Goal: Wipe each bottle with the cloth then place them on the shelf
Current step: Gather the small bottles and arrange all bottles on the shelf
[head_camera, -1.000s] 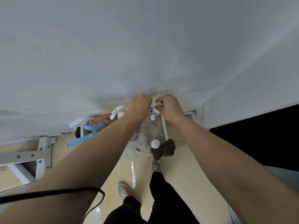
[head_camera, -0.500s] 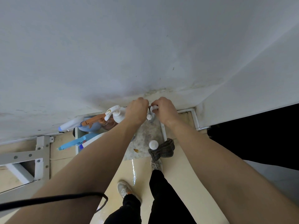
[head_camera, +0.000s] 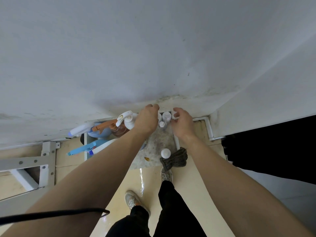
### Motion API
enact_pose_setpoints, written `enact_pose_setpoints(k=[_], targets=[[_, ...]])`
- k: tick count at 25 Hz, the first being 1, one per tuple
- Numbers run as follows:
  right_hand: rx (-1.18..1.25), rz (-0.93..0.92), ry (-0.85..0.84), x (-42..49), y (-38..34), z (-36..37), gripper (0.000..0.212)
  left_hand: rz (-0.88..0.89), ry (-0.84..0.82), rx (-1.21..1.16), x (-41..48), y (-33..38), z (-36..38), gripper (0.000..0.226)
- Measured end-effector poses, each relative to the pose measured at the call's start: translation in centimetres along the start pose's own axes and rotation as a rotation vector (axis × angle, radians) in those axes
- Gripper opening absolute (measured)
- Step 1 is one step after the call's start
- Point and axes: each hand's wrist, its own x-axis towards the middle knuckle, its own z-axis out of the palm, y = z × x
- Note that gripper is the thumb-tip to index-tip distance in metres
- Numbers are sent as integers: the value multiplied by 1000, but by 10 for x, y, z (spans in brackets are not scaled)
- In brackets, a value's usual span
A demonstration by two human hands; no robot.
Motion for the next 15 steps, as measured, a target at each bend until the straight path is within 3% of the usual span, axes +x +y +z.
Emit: enact_pose_setpoints(k=[4, 10, 12, 15], targets=[[-31, 43, -84, -42, 17, -2, 26, 19, 95, -50, -31, 0, -7, 32], [-230, -66, -383, -77, 34, 12, 47, 53, 36, 23, -48, 3, 12, 36], [-291, -94, -420, -80, 35, 15, 53, 54, 50, 54, -44, 3, 20, 35], [-350, -109, -358, -83, 33, 23, 41, 35, 59, 89, -38, 5, 31, 32]])
